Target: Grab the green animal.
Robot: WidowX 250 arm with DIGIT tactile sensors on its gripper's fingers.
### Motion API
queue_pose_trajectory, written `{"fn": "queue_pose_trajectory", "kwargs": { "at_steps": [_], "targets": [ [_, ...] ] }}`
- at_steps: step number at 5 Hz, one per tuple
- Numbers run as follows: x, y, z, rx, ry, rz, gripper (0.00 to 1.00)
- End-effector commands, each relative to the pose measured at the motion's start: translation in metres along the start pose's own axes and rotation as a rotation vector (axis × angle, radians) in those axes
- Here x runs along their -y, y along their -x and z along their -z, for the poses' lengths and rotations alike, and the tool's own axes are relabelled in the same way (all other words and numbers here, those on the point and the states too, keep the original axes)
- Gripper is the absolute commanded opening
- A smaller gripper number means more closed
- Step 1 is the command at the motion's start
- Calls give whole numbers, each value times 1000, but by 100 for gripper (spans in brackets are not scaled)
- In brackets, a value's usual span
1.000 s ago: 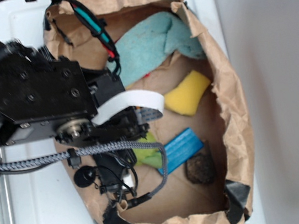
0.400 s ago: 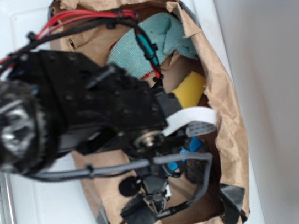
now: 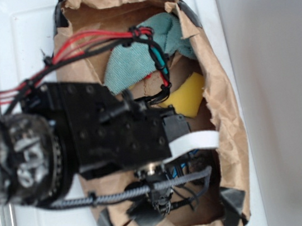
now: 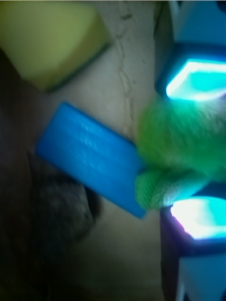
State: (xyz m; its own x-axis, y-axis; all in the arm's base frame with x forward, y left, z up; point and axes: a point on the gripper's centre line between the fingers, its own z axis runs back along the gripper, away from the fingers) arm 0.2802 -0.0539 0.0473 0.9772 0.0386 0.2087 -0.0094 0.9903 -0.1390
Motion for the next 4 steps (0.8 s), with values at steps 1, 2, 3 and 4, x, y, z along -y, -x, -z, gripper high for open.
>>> {"fn": "queue_pose_trajectory", "kwargs": {
  "at_steps": [1,2,3,4],
  "targets": [
    [9,-8,-3,84,-28,47,0],
    [9,-9,-4,105,-35,34,0],
    [7,-10,-13,117,-28,4,0],
    [-19,-11,-61,115,41,-87,0]
  ]
}}
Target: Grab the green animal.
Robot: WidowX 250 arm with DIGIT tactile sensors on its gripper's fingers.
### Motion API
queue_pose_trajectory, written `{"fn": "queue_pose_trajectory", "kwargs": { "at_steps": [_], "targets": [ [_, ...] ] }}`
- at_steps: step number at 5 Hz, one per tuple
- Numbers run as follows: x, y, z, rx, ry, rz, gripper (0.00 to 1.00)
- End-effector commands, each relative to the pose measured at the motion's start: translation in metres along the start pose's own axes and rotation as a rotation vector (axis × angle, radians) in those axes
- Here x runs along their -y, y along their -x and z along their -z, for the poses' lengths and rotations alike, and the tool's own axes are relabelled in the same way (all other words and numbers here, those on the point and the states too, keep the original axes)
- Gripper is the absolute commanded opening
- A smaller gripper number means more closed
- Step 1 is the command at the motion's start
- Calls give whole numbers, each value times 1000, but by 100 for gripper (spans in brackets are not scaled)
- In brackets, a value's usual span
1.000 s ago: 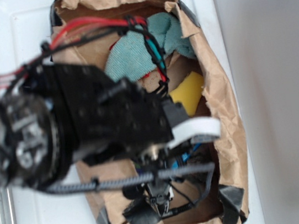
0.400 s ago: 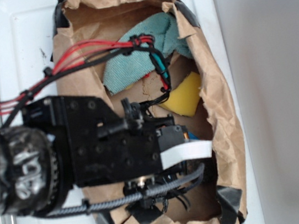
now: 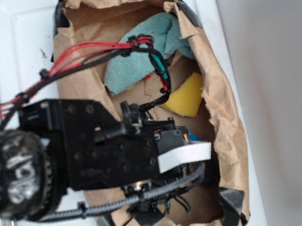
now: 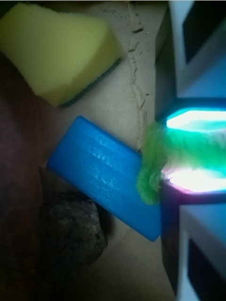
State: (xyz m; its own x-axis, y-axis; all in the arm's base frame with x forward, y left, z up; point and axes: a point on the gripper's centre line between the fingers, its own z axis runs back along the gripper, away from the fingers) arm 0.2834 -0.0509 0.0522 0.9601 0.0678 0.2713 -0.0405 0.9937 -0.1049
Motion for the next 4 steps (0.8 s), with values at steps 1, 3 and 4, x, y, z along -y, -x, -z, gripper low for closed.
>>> {"fn": "queue_pose_trajectory", "kwargs": {
  "at_steps": [1,3,4],
  "targets": [
    [-41,-26,-97,60,103,-178,0],
    [-53,-40,-141,91,91,-262,0],
    [-48,-35,-164,199,-41,-204,0]
  ]
}}
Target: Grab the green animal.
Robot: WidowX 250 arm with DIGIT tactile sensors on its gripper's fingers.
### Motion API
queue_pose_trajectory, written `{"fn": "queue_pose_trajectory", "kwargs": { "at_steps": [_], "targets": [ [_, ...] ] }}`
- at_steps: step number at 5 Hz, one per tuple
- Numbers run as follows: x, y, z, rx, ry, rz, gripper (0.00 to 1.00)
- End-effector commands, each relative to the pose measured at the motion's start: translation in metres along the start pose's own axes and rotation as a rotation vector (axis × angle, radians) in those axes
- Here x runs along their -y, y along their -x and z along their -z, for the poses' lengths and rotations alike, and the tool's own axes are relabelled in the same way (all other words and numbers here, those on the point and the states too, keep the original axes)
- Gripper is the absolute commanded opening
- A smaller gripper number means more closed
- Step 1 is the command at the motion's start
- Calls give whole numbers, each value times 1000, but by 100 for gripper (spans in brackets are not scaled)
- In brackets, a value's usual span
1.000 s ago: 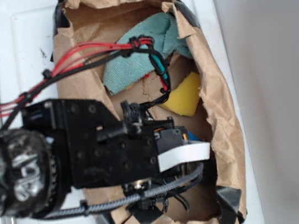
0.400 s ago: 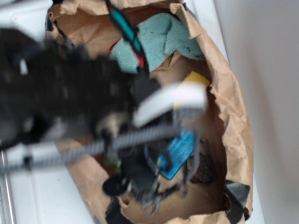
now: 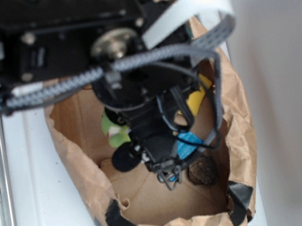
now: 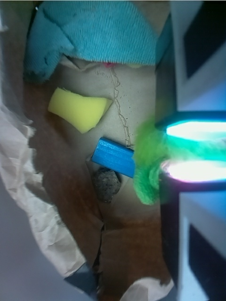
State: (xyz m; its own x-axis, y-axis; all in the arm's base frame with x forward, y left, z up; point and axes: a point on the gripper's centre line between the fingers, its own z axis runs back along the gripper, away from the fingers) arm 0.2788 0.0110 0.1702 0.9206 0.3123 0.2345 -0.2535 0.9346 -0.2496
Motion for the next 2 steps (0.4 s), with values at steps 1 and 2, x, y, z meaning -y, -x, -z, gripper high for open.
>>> {"fn": "queue_pose_trajectory", "kwargs": {
  "at_steps": [1,2],
  "targets": [
    [10,4,-55,210,-91,71,0],
    [7,1,-49,158,-105,42,0]
  ]
}}
